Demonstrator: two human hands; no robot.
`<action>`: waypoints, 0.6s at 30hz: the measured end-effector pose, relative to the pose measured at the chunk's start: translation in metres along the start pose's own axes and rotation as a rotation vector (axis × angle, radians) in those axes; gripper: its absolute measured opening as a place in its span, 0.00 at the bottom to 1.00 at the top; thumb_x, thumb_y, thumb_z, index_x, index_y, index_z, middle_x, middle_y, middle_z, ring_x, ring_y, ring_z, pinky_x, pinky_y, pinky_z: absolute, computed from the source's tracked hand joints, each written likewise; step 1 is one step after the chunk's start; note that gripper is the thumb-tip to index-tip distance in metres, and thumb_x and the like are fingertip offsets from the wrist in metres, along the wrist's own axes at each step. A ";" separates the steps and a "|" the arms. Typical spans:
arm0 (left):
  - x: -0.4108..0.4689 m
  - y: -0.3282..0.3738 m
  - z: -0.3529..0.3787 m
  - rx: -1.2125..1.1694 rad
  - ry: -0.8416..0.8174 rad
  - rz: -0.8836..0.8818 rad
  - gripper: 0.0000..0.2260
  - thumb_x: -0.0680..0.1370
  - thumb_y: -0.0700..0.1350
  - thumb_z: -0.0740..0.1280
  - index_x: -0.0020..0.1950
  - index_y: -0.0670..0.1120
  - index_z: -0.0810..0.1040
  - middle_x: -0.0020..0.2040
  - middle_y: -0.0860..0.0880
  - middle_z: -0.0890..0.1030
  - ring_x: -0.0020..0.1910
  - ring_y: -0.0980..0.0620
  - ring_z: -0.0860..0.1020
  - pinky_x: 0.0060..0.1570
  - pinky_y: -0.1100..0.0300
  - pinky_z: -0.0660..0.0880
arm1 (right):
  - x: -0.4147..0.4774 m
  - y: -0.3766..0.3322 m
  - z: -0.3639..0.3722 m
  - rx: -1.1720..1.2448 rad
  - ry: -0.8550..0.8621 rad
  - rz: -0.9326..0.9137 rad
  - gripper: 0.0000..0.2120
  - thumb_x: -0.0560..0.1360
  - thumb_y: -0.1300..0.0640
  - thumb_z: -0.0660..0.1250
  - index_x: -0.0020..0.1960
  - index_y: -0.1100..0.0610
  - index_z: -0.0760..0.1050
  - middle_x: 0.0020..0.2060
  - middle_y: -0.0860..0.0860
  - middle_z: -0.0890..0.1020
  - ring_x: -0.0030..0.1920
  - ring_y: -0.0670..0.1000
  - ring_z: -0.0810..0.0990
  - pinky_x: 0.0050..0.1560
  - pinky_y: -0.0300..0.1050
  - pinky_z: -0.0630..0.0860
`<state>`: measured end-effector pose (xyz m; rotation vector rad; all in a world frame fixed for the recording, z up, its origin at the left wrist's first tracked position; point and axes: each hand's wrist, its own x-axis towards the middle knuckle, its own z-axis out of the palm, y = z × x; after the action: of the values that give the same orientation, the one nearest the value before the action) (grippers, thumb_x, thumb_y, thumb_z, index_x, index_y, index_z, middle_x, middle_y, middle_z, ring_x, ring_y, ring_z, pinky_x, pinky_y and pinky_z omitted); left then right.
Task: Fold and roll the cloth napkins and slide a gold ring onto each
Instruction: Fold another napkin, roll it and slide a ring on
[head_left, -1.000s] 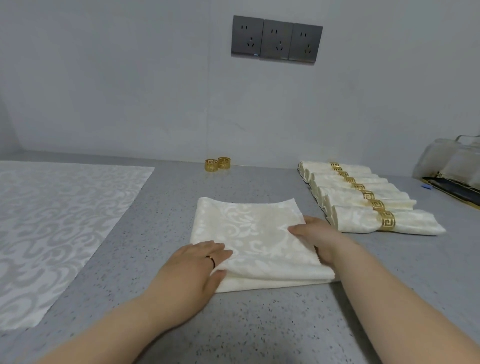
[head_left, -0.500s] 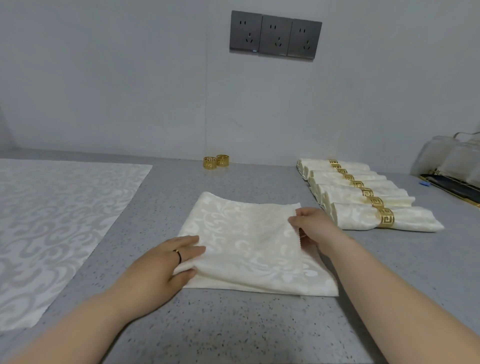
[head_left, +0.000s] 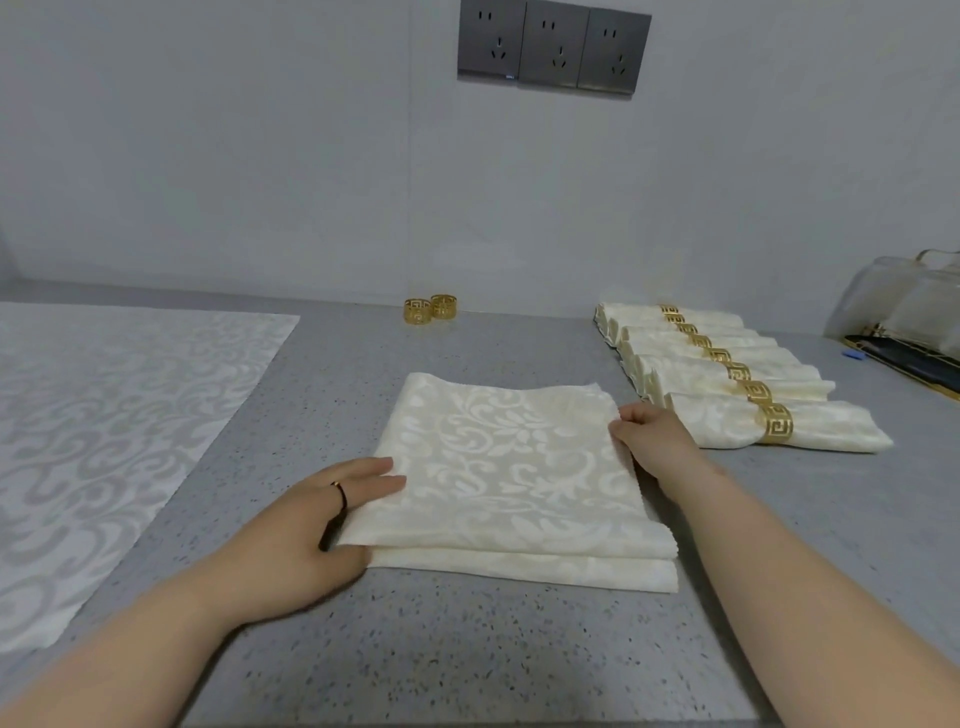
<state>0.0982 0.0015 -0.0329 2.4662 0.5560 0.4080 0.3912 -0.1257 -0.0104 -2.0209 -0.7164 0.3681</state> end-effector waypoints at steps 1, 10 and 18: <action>0.000 -0.001 0.000 -0.040 0.017 0.006 0.27 0.59 0.65 0.59 0.51 0.86 0.51 0.64 0.72 0.58 0.62 0.81 0.55 0.57 0.85 0.51 | 0.000 0.001 0.000 0.007 0.002 -0.010 0.13 0.75 0.68 0.58 0.33 0.59 0.64 0.28 0.53 0.64 0.29 0.49 0.61 0.20 0.31 0.58; 0.020 0.023 0.020 0.333 -0.080 -0.156 0.67 0.41 0.77 0.21 0.76 0.51 0.48 0.76 0.54 0.48 0.75 0.57 0.47 0.69 0.66 0.43 | -0.005 -0.018 0.002 -0.262 -0.153 0.092 0.33 0.77 0.64 0.58 0.75 0.56 0.45 0.71 0.58 0.62 0.68 0.58 0.65 0.65 0.46 0.64; 0.019 0.025 0.023 0.472 -0.202 -0.177 0.68 0.38 0.75 0.18 0.76 0.48 0.40 0.76 0.52 0.40 0.75 0.56 0.41 0.70 0.61 0.38 | -0.055 -0.060 0.047 -1.014 -0.268 -0.167 0.24 0.79 0.55 0.52 0.73 0.61 0.54 0.71 0.58 0.60 0.72 0.58 0.56 0.73 0.53 0.51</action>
<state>0.1314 -0.0195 -0.0333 2.8242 0.8549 -0.0544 0.3033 -0.1043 0.0147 -2.8419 -1.4298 0.1799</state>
